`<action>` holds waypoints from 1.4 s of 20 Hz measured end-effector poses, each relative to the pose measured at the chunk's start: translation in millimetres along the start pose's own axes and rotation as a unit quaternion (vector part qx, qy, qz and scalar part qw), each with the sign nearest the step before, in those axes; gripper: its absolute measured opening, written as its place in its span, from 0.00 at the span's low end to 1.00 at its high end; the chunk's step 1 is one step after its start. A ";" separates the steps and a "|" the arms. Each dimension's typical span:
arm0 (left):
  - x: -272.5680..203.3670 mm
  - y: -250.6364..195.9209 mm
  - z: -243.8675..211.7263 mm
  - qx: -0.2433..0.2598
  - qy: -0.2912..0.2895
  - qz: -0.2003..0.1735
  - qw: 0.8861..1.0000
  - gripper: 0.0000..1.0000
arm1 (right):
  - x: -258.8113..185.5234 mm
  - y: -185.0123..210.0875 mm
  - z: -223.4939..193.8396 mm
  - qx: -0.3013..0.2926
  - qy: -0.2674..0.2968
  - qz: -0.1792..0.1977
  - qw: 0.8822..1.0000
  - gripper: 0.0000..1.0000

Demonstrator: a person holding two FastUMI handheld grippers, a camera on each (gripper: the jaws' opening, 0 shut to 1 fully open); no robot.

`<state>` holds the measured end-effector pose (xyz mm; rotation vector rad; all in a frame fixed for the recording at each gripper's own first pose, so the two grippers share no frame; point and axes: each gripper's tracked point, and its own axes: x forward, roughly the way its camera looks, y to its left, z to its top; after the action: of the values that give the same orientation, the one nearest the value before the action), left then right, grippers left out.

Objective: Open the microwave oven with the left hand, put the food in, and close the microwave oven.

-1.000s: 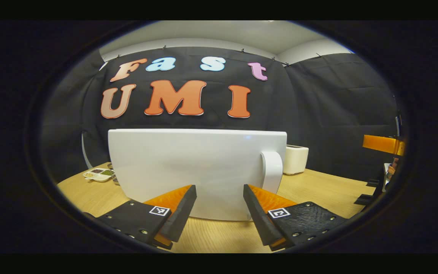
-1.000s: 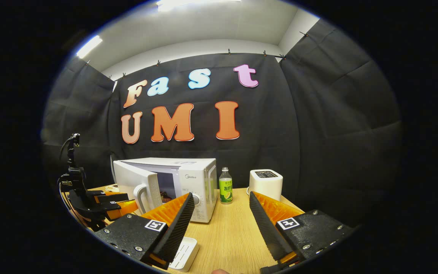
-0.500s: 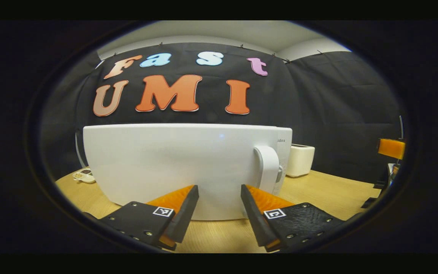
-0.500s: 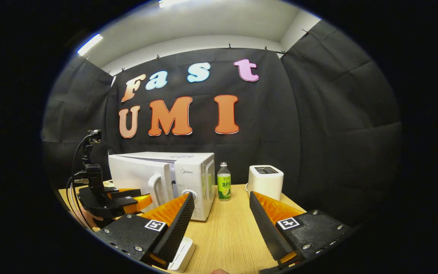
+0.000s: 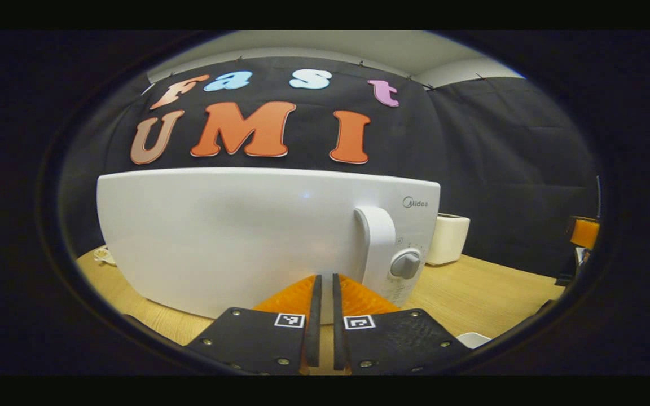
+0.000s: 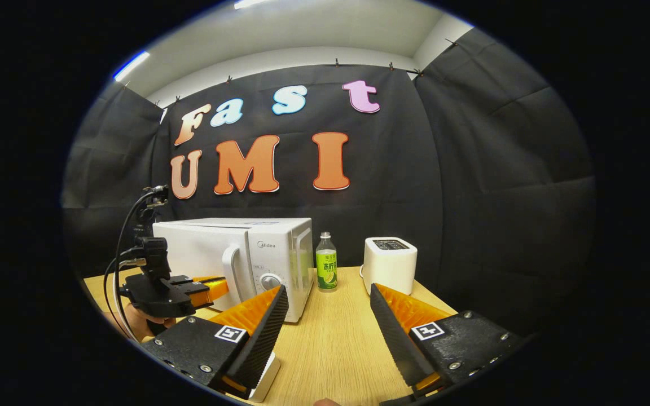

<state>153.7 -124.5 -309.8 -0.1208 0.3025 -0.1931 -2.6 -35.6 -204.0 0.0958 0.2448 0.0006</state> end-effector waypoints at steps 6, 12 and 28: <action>7.4 2.4 1.5 0.023 0.000 0.014 1.000 0.03 | 4.5 0.0 -3.6 0.007 0.007 -0.002 1.000 0.91; -19.8 9.0 36.7 0.043 -0.027 0.023 0.998 0.03 | 0.4 13.2 19.3 -0.003 -0.006 0.003 1.000 0.91; -279.6 161.8 269.3 0.076 -0.123 0.182 0.973 0.45 | -21.0 86.7 180.0 0.023 -0.103 0.061 0.993 0.90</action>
<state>2.1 114.9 1.0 0.0644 0.0589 0.1635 21.6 33.4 -17.0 0.1547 0.0326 0.1059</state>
